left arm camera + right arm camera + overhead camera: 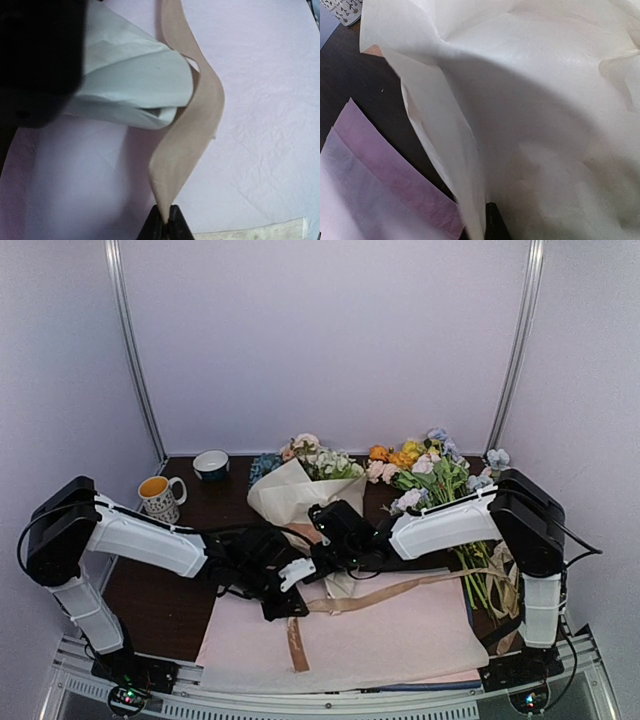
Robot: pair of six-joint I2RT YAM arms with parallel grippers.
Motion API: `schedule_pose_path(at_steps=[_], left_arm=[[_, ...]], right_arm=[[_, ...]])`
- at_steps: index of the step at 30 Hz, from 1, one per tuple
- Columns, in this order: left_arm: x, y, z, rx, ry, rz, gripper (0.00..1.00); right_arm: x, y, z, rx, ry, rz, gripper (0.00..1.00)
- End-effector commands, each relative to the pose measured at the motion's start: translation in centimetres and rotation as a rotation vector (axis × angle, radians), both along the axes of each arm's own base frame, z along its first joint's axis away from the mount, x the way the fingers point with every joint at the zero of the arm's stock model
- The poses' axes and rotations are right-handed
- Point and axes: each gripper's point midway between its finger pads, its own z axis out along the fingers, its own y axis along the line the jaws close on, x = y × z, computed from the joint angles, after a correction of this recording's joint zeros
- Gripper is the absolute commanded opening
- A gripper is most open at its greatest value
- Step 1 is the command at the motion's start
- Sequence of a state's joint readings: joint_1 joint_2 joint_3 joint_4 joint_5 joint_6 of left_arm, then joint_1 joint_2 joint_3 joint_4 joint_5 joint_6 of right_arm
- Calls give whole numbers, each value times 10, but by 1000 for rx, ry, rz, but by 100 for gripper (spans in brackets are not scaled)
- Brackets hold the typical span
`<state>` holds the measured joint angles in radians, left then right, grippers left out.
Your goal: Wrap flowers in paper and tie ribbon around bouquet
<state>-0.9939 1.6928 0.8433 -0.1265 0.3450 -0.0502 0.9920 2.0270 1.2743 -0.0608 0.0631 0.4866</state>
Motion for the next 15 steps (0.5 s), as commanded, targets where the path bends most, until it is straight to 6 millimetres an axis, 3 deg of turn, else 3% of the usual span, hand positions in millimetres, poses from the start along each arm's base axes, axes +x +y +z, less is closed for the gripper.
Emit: schedule_pose_path(at_steps=[1, 7, 12, 13, 15], left_arm=[[1, 0, 16, -49, -20, -13, 0], [-18, 14, 28, 16, 0, -127, 0], [-33, 32, 25, 147, 46, -227, 0], [-32, 36, 22, 177, 45, -232, 0], [-9, 45, 14, 255, -33, -162, 0]], right_arm=[[9, -1, 31, 89, -16, -21, 0], [18, -10, 47, 93, -38, -29, 0], [23, -12, 53, 100, -43, -31, 0], [23, -12, 54, 102, -44, -29, 0], [22, -12, 54, 104, -40, -27, 0]])
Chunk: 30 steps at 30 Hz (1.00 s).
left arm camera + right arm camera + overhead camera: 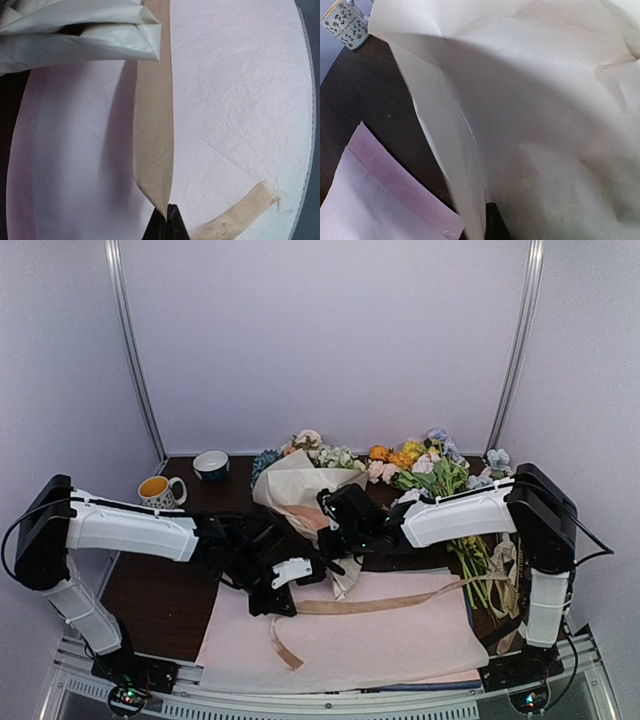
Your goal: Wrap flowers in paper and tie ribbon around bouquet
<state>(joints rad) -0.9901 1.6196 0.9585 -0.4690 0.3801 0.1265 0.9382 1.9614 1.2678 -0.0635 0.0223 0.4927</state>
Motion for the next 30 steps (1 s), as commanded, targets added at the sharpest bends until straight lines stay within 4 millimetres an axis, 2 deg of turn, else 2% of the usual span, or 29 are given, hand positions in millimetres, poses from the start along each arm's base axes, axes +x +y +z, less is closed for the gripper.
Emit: schedule_pose_path(at_steps=[1, 4, 8, 12, 16, 20, 22, 24, 27, 30], left_arm=[[25, 27, -15, 161, -75, 58, 0], [83, 38, -15, 125, -62, 306, 0], [166, 68, 1, 5, -91, 661, 0], [216, 85, 16, -129, -77, 821, 0], [258, 124, 21, -153, -73, 974, 0], [289, 189, 41, -161, -118, 1158, 0], [297, 218, 61, -190, -151, 1225, 0], [301, 240, 91, -234, -209, 1267, 0], [299, 253, 132, -247, -317, 1259, 0], [287, 238, 171, -346, -351, 1167, 0]], right_arm=[[4, 1, 25, 39, -35, 4, 0], [0, 0, 23, 45, -23, 6, 0], [-5, -4, 22, 53, -10, 11, 0], [-12, -4, 20, 40, -3, 33, 0], [-22, 0, 13, 11, 6, 62, 0], [-33, 8, 2, -15, 21, 93, 0], [-40, 13, -6, -38, 33, 114, 0], [-45, 19, -13, -62, 44, 135, 0], [-52, 29, -23, -81, 60, 161, 0], [-54, 37, -30, -100, 65, 176, 0]])
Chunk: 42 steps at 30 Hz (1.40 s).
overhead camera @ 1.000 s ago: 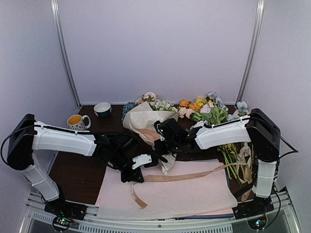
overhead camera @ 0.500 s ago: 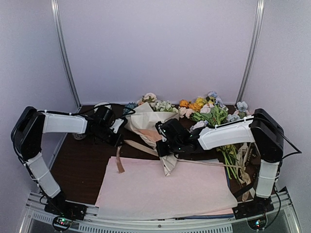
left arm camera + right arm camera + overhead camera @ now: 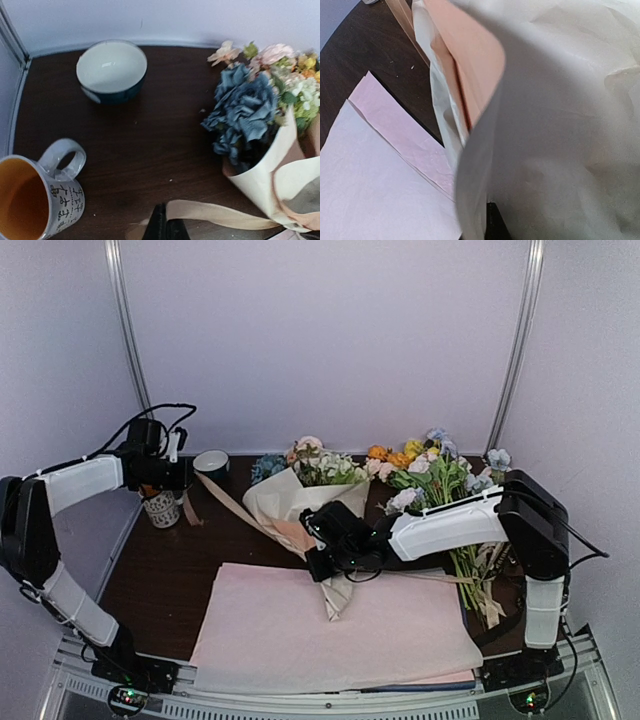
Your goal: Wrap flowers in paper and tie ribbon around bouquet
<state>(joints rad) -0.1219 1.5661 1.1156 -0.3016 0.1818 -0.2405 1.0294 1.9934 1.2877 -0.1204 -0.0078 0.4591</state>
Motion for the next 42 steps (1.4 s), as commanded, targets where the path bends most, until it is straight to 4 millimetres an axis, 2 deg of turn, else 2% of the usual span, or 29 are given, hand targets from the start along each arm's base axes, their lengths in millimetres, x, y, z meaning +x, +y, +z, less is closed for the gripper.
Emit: schedule_pose_path(at_steps=[1, 3, 6, 7, 9, 11, 13, 15, 16, 19, 21, 23, 26, 28, 31, 34, 39, 40, 42], left_arm=[[-9, -23, 88, -50, -226, -122, 0], [-21, -44, 113, -67, -297, -215, 0], [-44, -92, 138, -105, -357, -394, 0], [-51, -112, 142, -127, -359, -455, 0], [-62, -151, 137, -166, -339, -560, 0], [-65, -188, 118, -211, -283, -636, 0], [-57, -212, 90, -253, -196, -658, 0], [-47, -230, 57, -280, -98, -656, 0], [-41, -237, 34, -287, -40, -652, 0], [-37, -257, -6, -285, 62, -682, 0], [-38, -262, -30, -264, 126, -692, 0], [-40, -263, -52, -232, 186, -695, 0], [-46, -254, -90, -168, 273, -665, 0], [-48, -244, -112, -115, 320, -635, 0], [-52, -237, -131, -83, 360, -615, 0], [-54, -234, -138, -74, 369, -606, 0], [-59, -230, -146, -59, 378, -604, 0], [-60, -229, -147, -59, 379, -606, 0], [-61, -229, -147, -58, 375, -609, 0]], right_arm=[[-9, 14, -14, -44, 27, 47, 0], [-12, 18, -18, -56, 34, 61, 0], [-15, 23, -21, -70, 34, 76, 0], [-15, 24, -22, -74, 34, 78, 0], [-15, 23, -24, -82, 34, 77, 1], [-15, 22, -26, -87, 34, 75, 2], [-15, 21, -28, -92, 37, 74, 3], [-16, 20, -29, -96, 36, 75, 5], [-17, 20, -29, -98, 35, 77, 6], [-19, 22, -28, -100, 29, 88, 13], [-20, 24, -25, -97, 24, 101, 23], [-22, 26, -18, -96, 17, 122, 29], [-26, 26, 1, -103, -6, 148, 36], [-31, 26, 21, -92, -27, 171, 40], [-45, 24, 57, -73, -61, 226, 47], [-64, 18, 86, -39, -57, 305, 51], [-99, -12, 121, -11, -43, 457, 58], [-100, -24, 125, -37, -52, 470, 59], [-79, -67, 122, -159, -93, 372, 61]])
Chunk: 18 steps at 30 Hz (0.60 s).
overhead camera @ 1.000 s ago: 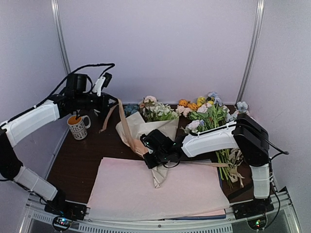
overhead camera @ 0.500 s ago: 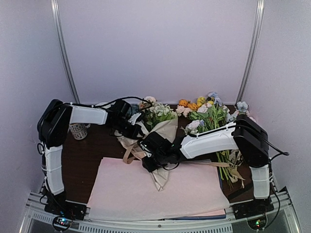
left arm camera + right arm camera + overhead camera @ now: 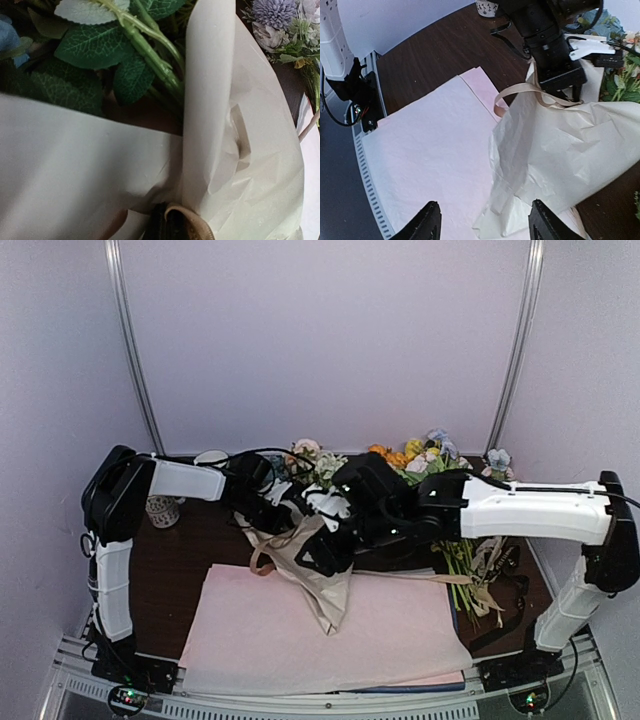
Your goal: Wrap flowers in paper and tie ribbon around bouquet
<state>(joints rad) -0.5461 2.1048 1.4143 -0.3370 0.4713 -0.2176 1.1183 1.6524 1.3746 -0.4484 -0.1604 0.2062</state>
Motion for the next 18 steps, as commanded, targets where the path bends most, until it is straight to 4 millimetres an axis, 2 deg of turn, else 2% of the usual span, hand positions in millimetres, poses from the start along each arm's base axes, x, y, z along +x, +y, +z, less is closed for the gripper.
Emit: schedule_pose_path(at_steps=[1, 3, 5, 8, 10, 13, 18], left_arm=[[-11, 13, -24, 67, 26, -2, 0], [-12, 14, -23, 61, 17, -1, 0], [-13, 13, -22, 60, 15, -6, 0], [-14, 15, -22, 63, 13, -9, 0], [-14, 16, -21, 66, 8, -8, 0], [-13, 16, -17, 67, -6, -10, 0], [-12, 16, -14, 69, -16, -17, 0]], right_arm=[[16, -91, -28, -273, -37, -86, 61], [40, -147, -53, -404, 14, -211, 61], [49, -201, -81, -568, 95, -287, 60], [45, -254, -106, -770, 134, -292, 58], [41, -272, -118, -841, 152, -261, 58], [34, -286, -134, -921, 187, -209, 58], [46, -300, -158, -985, 235, -212, 52]])
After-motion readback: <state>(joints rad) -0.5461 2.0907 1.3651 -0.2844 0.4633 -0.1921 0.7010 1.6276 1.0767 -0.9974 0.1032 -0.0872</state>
